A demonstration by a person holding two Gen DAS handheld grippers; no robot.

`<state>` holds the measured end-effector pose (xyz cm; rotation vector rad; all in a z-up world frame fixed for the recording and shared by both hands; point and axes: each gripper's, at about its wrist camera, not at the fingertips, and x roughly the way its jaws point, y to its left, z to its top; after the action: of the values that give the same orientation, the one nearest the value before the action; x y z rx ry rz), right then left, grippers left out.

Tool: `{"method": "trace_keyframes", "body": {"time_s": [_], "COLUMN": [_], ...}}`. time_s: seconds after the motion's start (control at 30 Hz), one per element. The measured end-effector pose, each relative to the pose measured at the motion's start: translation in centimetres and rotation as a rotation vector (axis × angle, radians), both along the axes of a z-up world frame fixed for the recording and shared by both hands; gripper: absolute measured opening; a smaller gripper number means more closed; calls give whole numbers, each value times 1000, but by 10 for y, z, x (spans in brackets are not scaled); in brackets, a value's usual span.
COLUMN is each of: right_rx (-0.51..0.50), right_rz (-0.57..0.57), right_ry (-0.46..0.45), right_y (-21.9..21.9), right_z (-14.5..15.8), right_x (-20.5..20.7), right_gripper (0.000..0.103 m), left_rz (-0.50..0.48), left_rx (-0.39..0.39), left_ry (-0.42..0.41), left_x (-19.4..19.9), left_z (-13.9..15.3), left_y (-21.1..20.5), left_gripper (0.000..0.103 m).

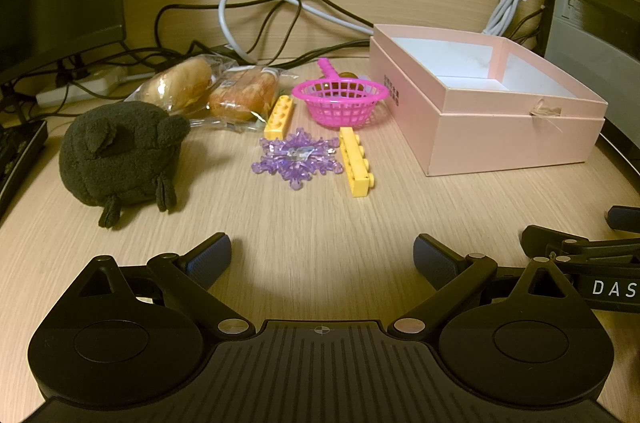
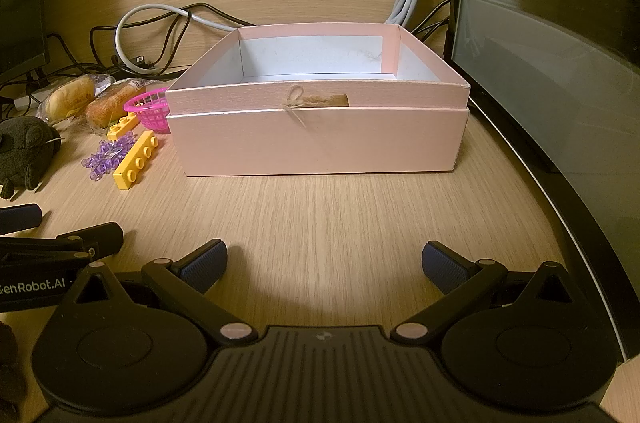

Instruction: Organize objects

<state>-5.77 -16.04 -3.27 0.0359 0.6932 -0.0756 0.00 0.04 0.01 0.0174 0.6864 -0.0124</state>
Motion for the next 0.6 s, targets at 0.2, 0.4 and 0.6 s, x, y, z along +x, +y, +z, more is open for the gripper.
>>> {"method": "trace_keyframes", "body": {"time_s": [0.2, 0.4, 0.6], "right_rx": [0, 7, 8], "right_rz": [1, 34, 79], "right_ry": [0, 39, 69], "right_y": [1, -2, -6], "right_z": [0, 3, 6], "right_x": [0, 2, 3], "right_gripper": [103, 103, 103], "left_rz": [2, 5, -45], "left_rx": [0, -9, -19], "left_ry": [0, 4, -45], "left_x": [0, 1, -16], "left_z": [0, 0, 34], "left_y": [0, 1, 29], "left_gripper": [101, 99, 97]}}
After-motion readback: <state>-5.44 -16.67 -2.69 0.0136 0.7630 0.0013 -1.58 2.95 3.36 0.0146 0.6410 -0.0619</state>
